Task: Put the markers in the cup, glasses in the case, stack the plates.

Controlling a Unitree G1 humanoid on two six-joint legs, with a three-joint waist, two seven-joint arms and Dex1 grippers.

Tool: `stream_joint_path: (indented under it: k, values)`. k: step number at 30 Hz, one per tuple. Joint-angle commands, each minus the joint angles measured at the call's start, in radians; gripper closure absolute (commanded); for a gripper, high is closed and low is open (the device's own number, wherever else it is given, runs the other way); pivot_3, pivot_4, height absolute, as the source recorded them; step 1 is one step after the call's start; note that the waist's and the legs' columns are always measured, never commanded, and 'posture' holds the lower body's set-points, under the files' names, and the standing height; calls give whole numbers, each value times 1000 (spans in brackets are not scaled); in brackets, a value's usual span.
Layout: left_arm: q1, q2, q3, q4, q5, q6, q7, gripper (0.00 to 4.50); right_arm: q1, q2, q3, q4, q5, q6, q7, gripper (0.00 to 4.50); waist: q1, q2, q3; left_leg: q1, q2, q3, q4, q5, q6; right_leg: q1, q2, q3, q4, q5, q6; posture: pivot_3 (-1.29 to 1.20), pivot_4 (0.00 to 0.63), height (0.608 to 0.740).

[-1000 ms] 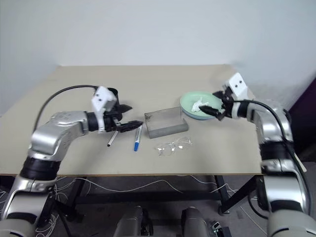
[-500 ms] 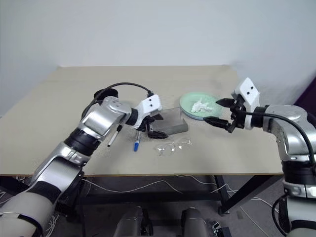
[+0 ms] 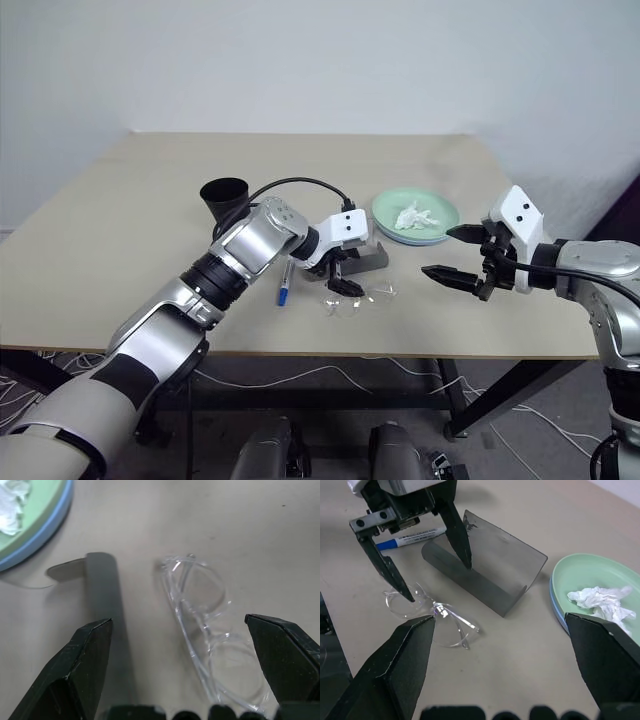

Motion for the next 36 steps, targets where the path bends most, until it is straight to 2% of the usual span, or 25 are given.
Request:
stream_joint_path:
  k: [1, 6, 9, 17, 28, 36]
  values:
    - [-37, -23, 2, 11, 28, -26, -4, 0, 2, -19, -50, -48, 29, 12, -25, 14, 0, 0, 0, 0, 0, 0, 0, 0, 0, 0, 0, 0, 0, 0, 0, 0, 0, 639]
    - [-30, -62, 8, 53, 51, -44, 10, 0, 25, -21, -62, -71, 46, 24, -45, 14, 0, 0, 0, 0, 0, -1, 1, 0, 1, 1, 0, -1, 0, 0, 0, 0, 0, 639]
    - [-24, -78, 8, 71, 64, -51, 15, 585, 33, -20, -60, -79, 54, 28, -57, 0, 0, 0, 0, 0, 0, -2, 1, 0, 0, 1, 0, -1, 0, 0, 0, 0, 0, 639]
    - [-25, -71, -2, 95, 99, -77, -15, 3283, 35, -23, -55, -80, 70, 38, -75, 0, 0, -1, 0, 0, 0, -3, 1, 0, 0, 2, 0, -2, 0, 0, 0, 0, 0, 639]
    - [-30, -32, -15, 93, 143, -154, -81, 3283, 15, -18, -30, -57, 65, 27, -83, 0, 0, 0, 0, 0, 0, -4, 1, 0, 0, 2, 0, -3, 0, 0, 0, 0, 0, 639]
    - [-18, -41, -11, 107, 163, -158, -86, 3283, 4, -15, -21, -52, 62, 24, -88, 0, 0, 0, 0, 0, 0, -4, 1, 0, 0, 2, 0, -3, 0, 0, 0, 0, 0, 639]
